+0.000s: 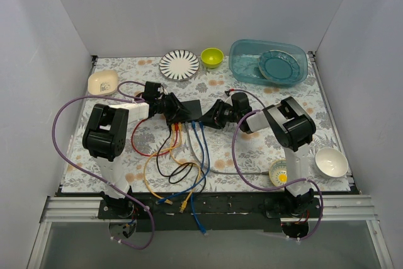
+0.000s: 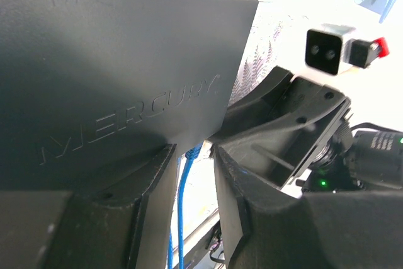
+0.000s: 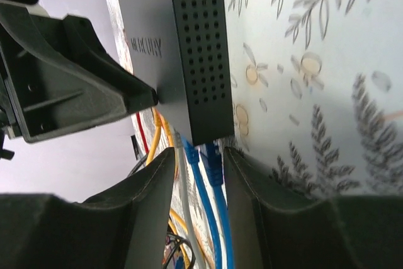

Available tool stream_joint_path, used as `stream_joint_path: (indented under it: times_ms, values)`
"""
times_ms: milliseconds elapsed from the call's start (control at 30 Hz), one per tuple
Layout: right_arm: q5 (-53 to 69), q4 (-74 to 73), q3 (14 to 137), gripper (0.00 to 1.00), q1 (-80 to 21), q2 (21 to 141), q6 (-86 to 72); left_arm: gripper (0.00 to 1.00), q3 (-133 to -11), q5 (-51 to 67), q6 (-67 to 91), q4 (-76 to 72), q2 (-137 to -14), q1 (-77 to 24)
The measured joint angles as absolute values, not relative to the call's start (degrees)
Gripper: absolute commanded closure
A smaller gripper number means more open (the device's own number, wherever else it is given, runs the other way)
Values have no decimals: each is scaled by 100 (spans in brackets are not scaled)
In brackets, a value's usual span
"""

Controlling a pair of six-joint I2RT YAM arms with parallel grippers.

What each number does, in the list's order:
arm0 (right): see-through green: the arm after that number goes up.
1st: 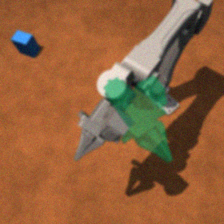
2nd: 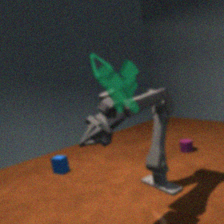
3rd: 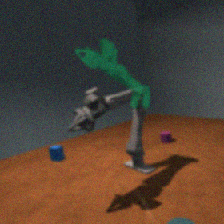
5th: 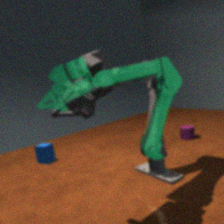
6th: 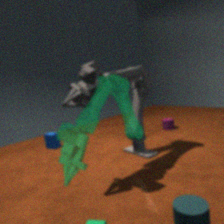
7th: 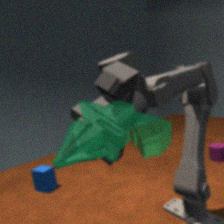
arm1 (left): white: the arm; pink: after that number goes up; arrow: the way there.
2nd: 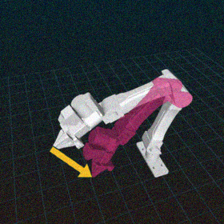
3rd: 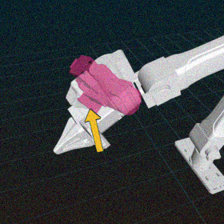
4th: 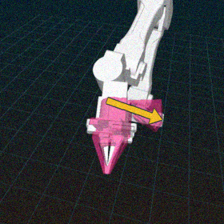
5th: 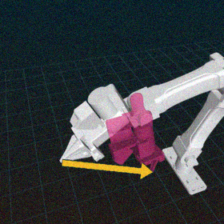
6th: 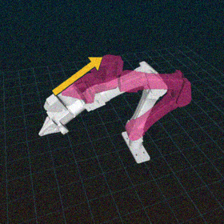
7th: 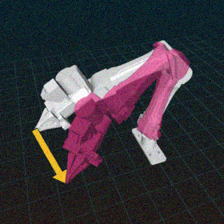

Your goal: Pull the plug from the switch port

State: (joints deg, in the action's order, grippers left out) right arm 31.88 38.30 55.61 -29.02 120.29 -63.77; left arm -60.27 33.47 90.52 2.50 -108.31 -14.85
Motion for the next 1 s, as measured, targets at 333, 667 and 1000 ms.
stream_joint_path:
  times_ms: [333, 667, 1000]
  values:
    - [3175, 3872, 5155, 54, -3057, 11762, -6434, 69, -6027, 3350, 9087, 252, -10831, -1485]
    - [3312, 4064, 5319, 58, -3026, 12018, -6810, 69, -6027, 3347, 9087, 252, -10831, -1485]
    - [3361, 4335, 5360, 58, -2943, 12197, -7244, 69, -5966, 3347, 9087, 235, -10796, -1487]
